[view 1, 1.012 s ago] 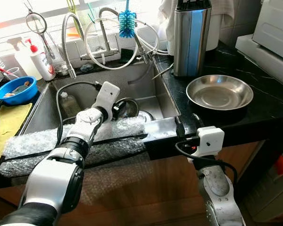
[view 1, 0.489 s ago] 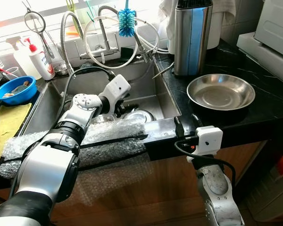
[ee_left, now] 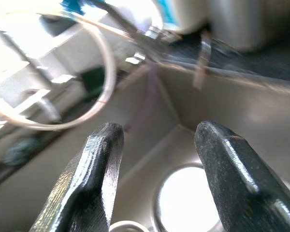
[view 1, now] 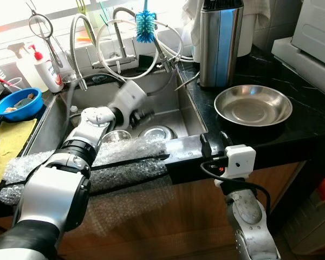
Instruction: Kitchen organization
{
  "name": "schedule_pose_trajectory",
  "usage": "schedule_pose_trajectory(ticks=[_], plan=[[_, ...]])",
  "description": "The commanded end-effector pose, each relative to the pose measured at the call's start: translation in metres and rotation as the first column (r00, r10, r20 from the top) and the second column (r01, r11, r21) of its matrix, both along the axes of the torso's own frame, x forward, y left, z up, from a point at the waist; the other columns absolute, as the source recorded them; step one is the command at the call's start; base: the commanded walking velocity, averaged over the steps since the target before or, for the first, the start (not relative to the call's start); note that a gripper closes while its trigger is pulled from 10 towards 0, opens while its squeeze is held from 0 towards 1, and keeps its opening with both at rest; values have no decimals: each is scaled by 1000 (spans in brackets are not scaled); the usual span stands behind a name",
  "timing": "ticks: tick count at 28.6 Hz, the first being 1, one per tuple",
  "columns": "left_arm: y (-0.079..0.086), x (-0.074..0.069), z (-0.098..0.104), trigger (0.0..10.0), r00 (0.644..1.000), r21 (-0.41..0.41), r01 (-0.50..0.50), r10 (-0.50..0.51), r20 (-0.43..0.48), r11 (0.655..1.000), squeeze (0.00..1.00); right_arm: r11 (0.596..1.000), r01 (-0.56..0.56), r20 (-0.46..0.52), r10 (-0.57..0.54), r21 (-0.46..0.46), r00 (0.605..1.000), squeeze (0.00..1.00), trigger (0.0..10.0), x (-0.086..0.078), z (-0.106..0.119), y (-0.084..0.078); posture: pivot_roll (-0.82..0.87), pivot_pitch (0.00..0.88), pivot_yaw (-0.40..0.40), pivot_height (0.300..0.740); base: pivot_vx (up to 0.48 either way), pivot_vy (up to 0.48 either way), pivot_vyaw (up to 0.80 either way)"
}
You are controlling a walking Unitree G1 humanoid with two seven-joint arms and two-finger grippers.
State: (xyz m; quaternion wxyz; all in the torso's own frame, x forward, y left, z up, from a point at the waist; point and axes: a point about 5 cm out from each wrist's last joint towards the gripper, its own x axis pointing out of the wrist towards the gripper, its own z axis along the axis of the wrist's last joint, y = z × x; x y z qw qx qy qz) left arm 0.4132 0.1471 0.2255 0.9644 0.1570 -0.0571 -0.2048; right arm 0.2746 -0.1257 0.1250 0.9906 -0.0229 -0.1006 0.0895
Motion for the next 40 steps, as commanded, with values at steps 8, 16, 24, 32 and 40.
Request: schedule_pose_trajectory(ticks=[8, 16, 24, 32, 40], plan=[[119, -40, -34, 10000, 903, -158, -393, 412, 122, 906, 0, 1000, -4, 6, 4, 20, 1000, 0, 10000, 0, 3, 3, -142, 0, 198, 740, 0, 0, 0], [167, -78, -29, 10000, 827, -244, -457, 509, 240, 856, 0, 1000, -3, 10, 3, 22, 1000, 0, 10000, -3, 2, 2, -141, 0, 202, 740, 0, 0, 0], [156, -118, -47, 10000, 836, -284, -425, 493, 241, 859, 0, 1000, 1, 13, -1, 23, 1000, 0, 10000, -6, 1, 0, -134, 0, 197, 740, 0, 0, 0], [154, -123, -46, 10000, 840, -290, -423, 492, 230, 858, 0, 1000, 0, 14, -1, 23, 1000, 0, 10000, -6, 1, 0, -134, 0, 197, 740, 0, 0, 0], [149, -132, -42, 10000, 846, -295, -433, 497, 195, 852, 0, 1000, 0, 13, -1, 23, 1000, 0, 10000, -6, 1, 0, -134, 0, 197, 740, 0, 0, 0]])
